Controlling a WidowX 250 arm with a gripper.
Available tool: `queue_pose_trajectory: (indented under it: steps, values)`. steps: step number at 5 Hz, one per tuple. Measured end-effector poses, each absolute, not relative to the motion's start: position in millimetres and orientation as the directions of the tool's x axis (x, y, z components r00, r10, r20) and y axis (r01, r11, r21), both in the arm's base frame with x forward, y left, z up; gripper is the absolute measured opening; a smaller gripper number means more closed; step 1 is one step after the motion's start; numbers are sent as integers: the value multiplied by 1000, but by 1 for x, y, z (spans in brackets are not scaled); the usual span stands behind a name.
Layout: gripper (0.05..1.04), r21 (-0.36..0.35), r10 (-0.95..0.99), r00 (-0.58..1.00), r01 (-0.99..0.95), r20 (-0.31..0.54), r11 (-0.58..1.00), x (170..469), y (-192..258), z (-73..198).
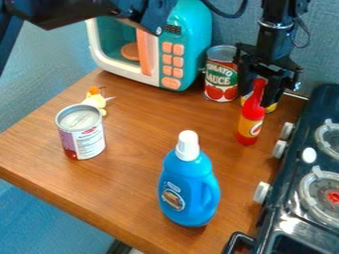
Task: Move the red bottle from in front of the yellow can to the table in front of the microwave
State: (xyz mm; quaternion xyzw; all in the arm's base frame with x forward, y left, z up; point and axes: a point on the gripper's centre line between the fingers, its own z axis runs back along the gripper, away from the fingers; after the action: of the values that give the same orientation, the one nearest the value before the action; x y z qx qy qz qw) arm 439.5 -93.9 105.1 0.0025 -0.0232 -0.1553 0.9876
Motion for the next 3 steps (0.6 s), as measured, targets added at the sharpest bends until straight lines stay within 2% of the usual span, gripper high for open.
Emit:
queue_pose_trajectory:
  steps: [1,2,3]
  values:
    - [437,-8,-302,952,302,44,953,436,-95,96]
    - [392,-18,-278,960,279,39,960,435,-87,97]
    - [390,-21,-250,968,251,16,968,423,-72,101]
